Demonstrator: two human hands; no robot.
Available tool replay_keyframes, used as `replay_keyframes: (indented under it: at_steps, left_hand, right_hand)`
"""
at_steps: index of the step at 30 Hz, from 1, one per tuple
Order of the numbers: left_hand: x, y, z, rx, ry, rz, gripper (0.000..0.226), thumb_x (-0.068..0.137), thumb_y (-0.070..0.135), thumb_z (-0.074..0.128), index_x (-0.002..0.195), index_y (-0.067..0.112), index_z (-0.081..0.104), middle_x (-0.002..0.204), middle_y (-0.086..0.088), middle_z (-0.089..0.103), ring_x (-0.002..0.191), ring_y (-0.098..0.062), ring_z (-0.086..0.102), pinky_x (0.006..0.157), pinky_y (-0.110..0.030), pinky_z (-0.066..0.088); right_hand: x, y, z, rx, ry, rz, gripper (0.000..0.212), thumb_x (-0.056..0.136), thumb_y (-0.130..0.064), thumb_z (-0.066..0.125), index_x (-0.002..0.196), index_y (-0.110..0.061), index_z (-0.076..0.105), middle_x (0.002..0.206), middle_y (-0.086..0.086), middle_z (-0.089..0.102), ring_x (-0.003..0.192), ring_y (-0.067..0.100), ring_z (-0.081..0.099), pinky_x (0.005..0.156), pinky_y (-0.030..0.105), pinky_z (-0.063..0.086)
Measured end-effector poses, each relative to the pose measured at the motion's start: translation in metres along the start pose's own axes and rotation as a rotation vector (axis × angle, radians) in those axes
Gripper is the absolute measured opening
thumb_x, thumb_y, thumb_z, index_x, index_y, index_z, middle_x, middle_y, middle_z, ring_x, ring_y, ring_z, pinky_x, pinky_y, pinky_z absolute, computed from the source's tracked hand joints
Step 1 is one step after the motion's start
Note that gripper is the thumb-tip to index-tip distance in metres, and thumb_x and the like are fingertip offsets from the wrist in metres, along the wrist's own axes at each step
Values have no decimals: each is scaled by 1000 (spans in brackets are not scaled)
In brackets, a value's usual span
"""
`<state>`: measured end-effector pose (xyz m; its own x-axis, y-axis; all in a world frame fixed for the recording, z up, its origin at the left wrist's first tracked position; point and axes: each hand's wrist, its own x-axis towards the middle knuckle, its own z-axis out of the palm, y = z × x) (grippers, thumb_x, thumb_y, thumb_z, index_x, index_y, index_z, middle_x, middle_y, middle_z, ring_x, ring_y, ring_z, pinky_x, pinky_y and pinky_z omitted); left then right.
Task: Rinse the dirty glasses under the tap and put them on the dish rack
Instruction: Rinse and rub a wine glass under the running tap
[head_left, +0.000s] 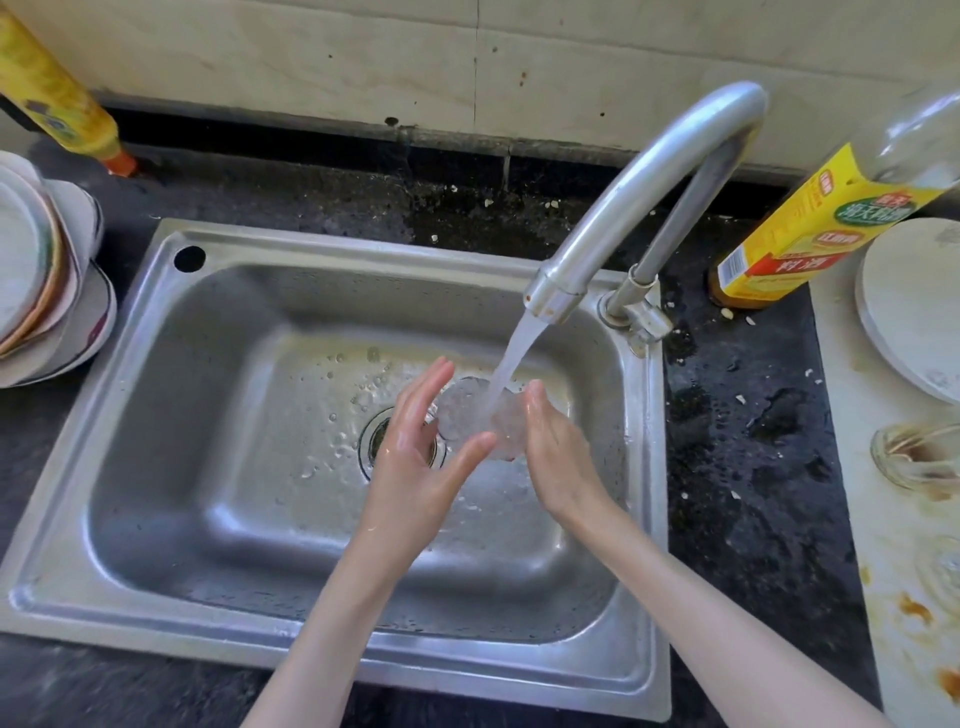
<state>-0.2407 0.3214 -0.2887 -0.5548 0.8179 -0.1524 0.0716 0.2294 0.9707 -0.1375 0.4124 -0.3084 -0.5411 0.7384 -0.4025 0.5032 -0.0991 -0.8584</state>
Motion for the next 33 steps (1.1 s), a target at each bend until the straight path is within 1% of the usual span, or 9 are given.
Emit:
replay_keyframes:
  at_steps: [3,8,11,16,20,24,29,31,33]
  left_hand:
    - [-3,-2,-5,213,74,176,45,79,39,68,120,29,53,124,21,49,117,3,47,96,-14,38]
    - [-3,0,-7,407,-18,439,22,83,25,61,95,9,68,96,2,65,91,-4,59,82,-20,48]
    - [1,4,-9,420,-234,424,13,83,24,62,88,14,69,87,10,66,82,0,59,77,-17,47]
    - [6,7,-8,414,-507,264,29,76,8,63,98,25,71,103,27,61,82,22,53,76,-3,40]
    - [10,12,-7,346,-347,39,21,72,1,74,70,22,71,66,28,65,65,13,58,65,-5,39]
    - [11,13,3,234,-144,-67,32,68,1,78,64,22,53,56,15,58,55,4,52,56,-9,37]
    - [19,22,-2,416,-571,106,22,81,4,68,87,26,71,87,19,70,85,2,63,81,-14,45]
    - [23,24,-4,519,-580,78,20,78,8,72,83,28,73,84,13,72,82,0,62,79,-19,46]
    - [25,28,-3,519,-477,67,16,73,10,76,68,25,71,71,9,69,71,1,60,69,-19,45]
  right_hand:
    - [1,2,-10,-68,25,-35,61,100,-44,14,122,-8,59,125,8,61,121,21,51,92,23,33]
    - [6,4,-14,-5,-23,6,70,94,-54,13,95,-8,66,91,5,67,87,19,62,81,32,48]
    - [11,5,-15,-3,-84,22,77,86,-71,9,63,-13,55,59,-12,54,58,13,52,64,36,44]
    - [18,1,-23,-84,-271,46,78,83,-75,7,57,-17,51,49,-8,48,51,13,48,61,29,37]
    - [7,-2,-30,-191,-329,-29,62,87,-63,9,93,-27,58,65,-18,58,58,-3,51,70,23,36]
    - [-2,-2,-28,-257,-218,-88,62,86,-67,12,117,-28,48,95,-14,60,92,10,56,87,34,38]
    - [17,13,-18,-9,-214,54,80,82,-77,18,103,-13,63,71,4,65,73,25,61,87,49,48]
    - [22,20,-19,111,-304,112,88,82,-77,22,107,-3,64,72,18,67,65,33,64,69,44,56]
    - [19,18,-23,107,-305,92,80,93,-65,14,103,-2,63,53,-7,60,45,7,53,47,18,43]
